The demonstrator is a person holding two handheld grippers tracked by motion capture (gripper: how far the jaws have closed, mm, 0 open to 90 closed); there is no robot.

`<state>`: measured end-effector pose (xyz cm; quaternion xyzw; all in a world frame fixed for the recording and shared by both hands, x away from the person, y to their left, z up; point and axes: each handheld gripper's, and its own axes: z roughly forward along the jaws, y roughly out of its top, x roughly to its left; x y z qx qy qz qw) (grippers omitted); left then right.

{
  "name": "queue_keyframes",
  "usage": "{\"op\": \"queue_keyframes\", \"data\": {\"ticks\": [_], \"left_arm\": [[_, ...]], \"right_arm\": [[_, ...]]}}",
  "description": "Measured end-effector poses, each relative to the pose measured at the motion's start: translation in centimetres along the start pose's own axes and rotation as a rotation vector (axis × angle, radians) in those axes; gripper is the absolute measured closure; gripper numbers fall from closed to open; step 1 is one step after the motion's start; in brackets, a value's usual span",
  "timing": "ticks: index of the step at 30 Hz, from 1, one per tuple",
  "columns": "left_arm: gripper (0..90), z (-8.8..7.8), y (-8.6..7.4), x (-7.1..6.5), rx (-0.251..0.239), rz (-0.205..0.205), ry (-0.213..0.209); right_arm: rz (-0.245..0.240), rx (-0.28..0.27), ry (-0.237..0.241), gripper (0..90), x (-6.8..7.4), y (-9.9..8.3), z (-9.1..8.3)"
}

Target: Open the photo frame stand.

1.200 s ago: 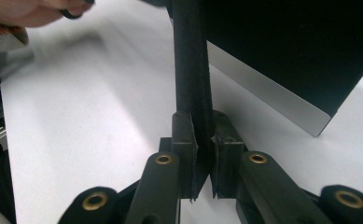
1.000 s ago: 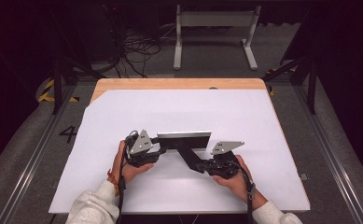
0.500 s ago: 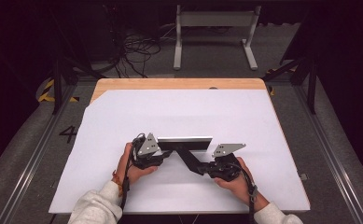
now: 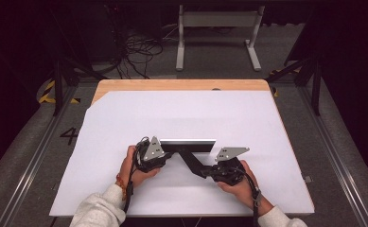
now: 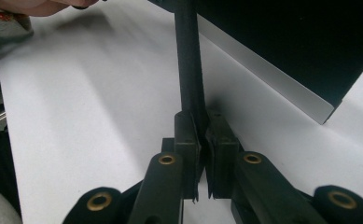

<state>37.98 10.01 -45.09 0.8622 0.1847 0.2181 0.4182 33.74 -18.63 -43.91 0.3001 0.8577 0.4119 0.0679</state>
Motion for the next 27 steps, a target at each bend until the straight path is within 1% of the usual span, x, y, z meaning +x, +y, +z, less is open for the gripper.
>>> {"op": "queue_keyframes", "data": {"ticks": [2,7,8,9,11,13,14,15,16,17,18,19,23,25,27], "left_arm": [[65.8,0.2,0.1,0.0,0.000,0.000,0.014],[65.7,0.3,0.1,0.0,-0.001,-0.006,0.019],[65.7,0.3,0.1,0.0,-0.002,-0.008,0.017],[65.8,0.3,0.0,0.0,-0.006,-0.020,0.011],[66.2,0.1,-0.1,0.1,-0.014,-0.030,-0.011],[67.2,-0.3,-0.1,0.2,-0.034,-0.036,-0.021],[67.3,-0.7,-0.1,0.3,-0.060,-0.047,-0.027],[67.2,-0.9,0.0,0.4,-0.074,-0.048,-0.032],[66.8,-0.9,0.0,0.4,-0.074,-0.048,-0.032],[66.8,-1.5,0.1,0.4,-0.095,-0.050,-0.039],[66.1,-1.5,0.1,0.4,-0.095,-0.050,-0.039],[66.1,-1.8,0.2,0.4,-0.104,-0.053,-0.049],[63.4,-2.7,0.5,0.6,-0.135,-0.054,-0.061],[63.3,-3.2,0.8,0.7,-0.164,-0.058,-0.069],[63.7,-3.6,0.9,0.9,-0.179,-0.065,-0.075]], "right_arm": [[-0.004,-0.004,-0.012,84.6,-0.1,0.0,0.0],[-0.001,-0.005,-0.019,84.4,-0.2,0.0,0.0],[-0.001,-0.005,-0.020,84.4,-0.2,0.0,0.0],[-0.002,-0.005,-0.021,84.3,-0.2,0.0,0.0],[-0.002,-0.008,-0.023,83.9,-0.2,0.0,0.0],[-0.030,-0.017,-0.040,83.1,0.0,-0.1,-0.2],[-0.040,-0.042,-0.049,81.3,0.1,0.0,-0.8],[-0.038,-0.053,-0.050,81.2,0.1,0.0,-1.0],[-0.038,-0.053,-0.050,81.2,0.1,0.0,-1.0],[-0.035,-0.093,-0.060,81.4,-0.1,0.3,-1.9],[-0.033,-0.106,-0.066,82.3,-0.1,0.3,-2.3],[-0.033,-0.106,-0.066,82.3,-0.1,0.3,-2.3],[-0.056,-0.153,-0.119,87.6,-0.1,0.7,-3.3],[-0.072,-0.174,-0.153,89.4,-0.1,0.9,-3.7],[-0.071,-0.193,-0.169,89.8,-0.1,1.0,-3.9]]}}
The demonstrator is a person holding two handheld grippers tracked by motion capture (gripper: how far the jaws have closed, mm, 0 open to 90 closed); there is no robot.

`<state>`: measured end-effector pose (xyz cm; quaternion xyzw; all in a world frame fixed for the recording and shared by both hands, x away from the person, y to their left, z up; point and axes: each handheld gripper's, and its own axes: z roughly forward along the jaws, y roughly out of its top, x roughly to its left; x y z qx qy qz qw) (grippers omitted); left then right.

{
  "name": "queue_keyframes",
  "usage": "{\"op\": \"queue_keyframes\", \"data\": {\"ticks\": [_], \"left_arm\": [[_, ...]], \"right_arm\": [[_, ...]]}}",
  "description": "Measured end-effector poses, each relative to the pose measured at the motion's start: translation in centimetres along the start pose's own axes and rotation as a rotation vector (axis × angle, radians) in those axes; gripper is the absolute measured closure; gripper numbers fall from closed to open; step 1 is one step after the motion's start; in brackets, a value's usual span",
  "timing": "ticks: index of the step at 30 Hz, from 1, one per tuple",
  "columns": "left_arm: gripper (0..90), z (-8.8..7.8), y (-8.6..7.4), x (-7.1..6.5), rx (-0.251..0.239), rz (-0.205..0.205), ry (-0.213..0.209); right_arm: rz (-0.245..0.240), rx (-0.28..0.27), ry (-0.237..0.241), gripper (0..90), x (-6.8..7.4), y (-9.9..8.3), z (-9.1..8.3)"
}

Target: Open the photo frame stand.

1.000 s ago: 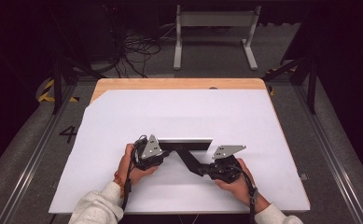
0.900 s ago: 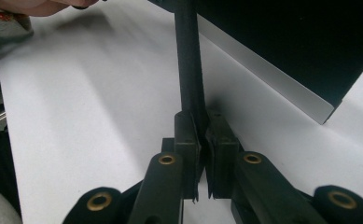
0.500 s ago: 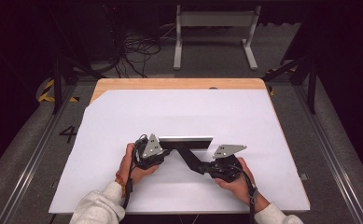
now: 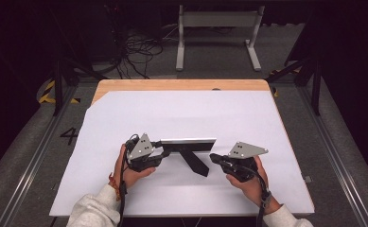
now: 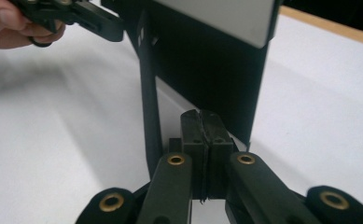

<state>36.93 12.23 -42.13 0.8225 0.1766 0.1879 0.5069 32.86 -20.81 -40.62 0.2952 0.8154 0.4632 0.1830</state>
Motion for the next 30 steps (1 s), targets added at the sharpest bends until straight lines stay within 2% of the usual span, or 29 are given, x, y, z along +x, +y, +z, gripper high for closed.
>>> {"op": "queue_keyframes", "data": {"ticks": [8,25,30], "left_arm": [[66.8,-0.47,0.16,0.33,-0.025,-0.021,-0.026],[67.7,-0.60,0.34,0.62,-0.025,-0.033,-0.048],[67.8,-0.58,0.31,0.74,-0.029,-0.036,-0.056]], "right_arm": [[-0.009,-0.022,-0.029,90.0,-0.37,0.38,0.19],[-0.021,-0.038,-0.062,89.8,-0.24,0.64,0.27],[-0.023,-0.043,-0.091,89.8,-0.20,0.74,0.38]]}}
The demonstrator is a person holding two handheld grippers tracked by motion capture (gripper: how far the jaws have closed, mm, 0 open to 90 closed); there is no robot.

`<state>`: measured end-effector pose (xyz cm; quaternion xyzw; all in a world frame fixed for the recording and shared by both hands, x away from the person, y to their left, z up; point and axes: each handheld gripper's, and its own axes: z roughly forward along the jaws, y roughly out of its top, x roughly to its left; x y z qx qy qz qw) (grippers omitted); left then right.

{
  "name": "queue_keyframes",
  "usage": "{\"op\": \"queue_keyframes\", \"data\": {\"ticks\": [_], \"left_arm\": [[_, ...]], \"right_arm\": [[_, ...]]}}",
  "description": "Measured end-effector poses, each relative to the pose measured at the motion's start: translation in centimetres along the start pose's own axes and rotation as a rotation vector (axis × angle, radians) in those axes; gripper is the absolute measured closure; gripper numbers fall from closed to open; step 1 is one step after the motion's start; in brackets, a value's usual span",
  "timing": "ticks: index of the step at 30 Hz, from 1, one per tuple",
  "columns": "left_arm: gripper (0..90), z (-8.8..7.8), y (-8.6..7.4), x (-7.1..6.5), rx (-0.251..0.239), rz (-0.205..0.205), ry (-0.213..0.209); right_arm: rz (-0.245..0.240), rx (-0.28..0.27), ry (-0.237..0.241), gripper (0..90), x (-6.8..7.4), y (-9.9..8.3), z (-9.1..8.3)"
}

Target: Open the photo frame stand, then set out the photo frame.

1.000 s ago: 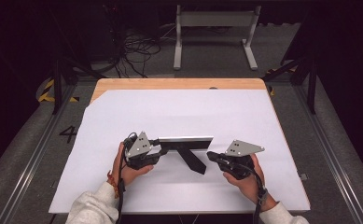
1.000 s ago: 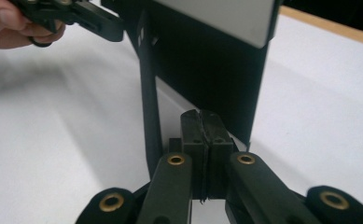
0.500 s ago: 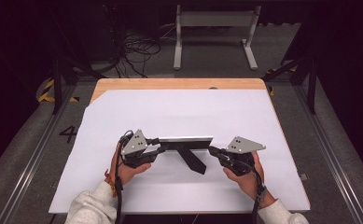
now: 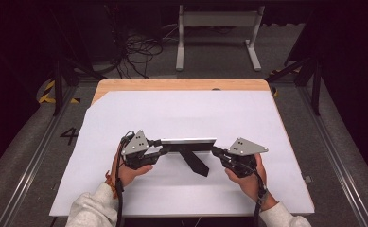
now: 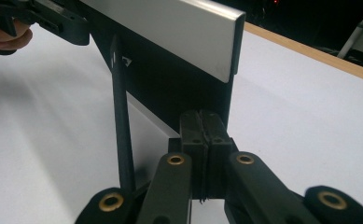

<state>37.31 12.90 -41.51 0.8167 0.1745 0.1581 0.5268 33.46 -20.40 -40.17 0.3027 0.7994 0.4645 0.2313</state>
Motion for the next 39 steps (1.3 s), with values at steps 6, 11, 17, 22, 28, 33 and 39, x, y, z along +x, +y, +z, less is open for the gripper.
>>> {"op": "queue_keyframes", "data": {"ticks": [6,11,17,22,28,33,39], "left_arm": [[67.9,-0.08,0.00,-0.16,0.007,0.000,0.008],[68.1,-0.08,-0.02,-0.09,0.003,-0.007,0.008],[69.5,-0.02,-0.07,-0.01,0.004,-0.013,0.005],[68.9,-0.02,0.04,-0.22,0.018,-0.007,0.016],[71.6,-0.01,0.14,-0.41,0.025,-0.008,0.037],[72.4,-0.03,0.14,-0.65,0.029,-0.006,0.051],[72.5,-0.03,0.08,-0.59,0.027,-0.011,0.040]], "right_arm": [[-0.007,0.002,-0.004,89.7,0.17,0.08,0.28],[-0.012,0.000,-0.012,89.3,0.24,0.18,0.49],[-0.003,-0.009,-0.023,89.4,0.10,0.17,0.49],[-0.014,-0.013,-0.035,89.9,0.26,0.23,0.51],[-0.033,-0.008,-0.042,90.0,0.36,0.27,0.82],[-0.028,-0.012,-0.061,90.0,0.24,0.16,0.51],[-0.021,-0.016,-0.072,90.0,0.05,0.02,0.52]]}}
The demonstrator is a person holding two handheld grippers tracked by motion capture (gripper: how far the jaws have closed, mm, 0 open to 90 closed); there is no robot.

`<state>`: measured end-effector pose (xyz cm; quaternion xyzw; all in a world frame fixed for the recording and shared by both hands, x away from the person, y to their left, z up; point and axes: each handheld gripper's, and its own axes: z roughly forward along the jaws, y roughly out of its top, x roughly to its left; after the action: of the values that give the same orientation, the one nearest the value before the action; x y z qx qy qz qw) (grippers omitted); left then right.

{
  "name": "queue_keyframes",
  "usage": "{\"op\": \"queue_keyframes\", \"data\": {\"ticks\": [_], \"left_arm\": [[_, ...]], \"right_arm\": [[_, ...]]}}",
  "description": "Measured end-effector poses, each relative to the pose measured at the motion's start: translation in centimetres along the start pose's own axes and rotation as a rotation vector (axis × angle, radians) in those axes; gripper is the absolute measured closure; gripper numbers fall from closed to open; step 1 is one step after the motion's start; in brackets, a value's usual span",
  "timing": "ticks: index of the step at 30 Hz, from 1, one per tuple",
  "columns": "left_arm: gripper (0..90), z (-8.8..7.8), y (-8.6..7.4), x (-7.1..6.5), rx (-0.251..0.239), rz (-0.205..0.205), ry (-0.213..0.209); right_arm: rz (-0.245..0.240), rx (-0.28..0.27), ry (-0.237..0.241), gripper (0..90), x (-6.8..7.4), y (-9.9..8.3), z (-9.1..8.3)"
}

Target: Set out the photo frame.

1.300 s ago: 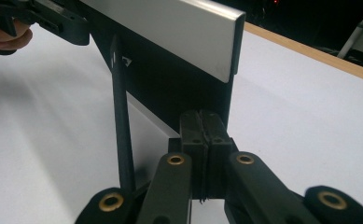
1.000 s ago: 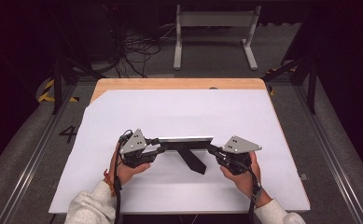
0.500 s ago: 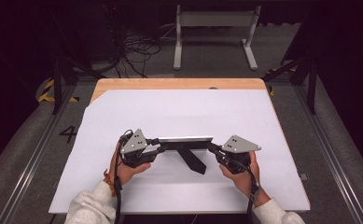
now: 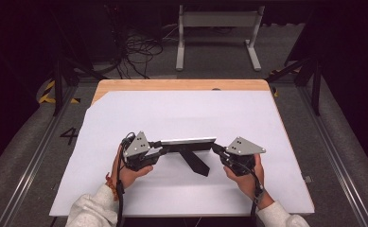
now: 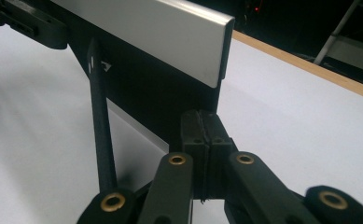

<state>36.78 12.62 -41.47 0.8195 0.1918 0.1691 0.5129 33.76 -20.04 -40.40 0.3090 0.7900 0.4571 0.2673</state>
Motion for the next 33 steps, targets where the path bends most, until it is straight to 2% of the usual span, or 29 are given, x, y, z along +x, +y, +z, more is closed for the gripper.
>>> {"op": "queue_keyframes", "data": {"ticks": [3,9,11,33], "left_arm": [[73.5,0.0,-0.1,0.1,-0.004,-0.010,-0.011],[75.5,0.0,0.0,-0.2,0.015,0.010,-0.006],[75.7,0.0,0.0,-0.4,0.020,0.011,0.001],[80.1,-0.5,0.0,-1.5,0.044,0.034,0.010]], "right_arm": [[0.011,-0.006,0.005,90.0,-0.3,0.0,0.2],[0.024,-0.010,-0.003,90.0,-0.6,0.0,0.6],[0.026,-0.016,-0.015,90.0,-0.5,0.0,0.8],[0.034,-0.024,0.006,90.0,0.3,0.9,2.5]]}}
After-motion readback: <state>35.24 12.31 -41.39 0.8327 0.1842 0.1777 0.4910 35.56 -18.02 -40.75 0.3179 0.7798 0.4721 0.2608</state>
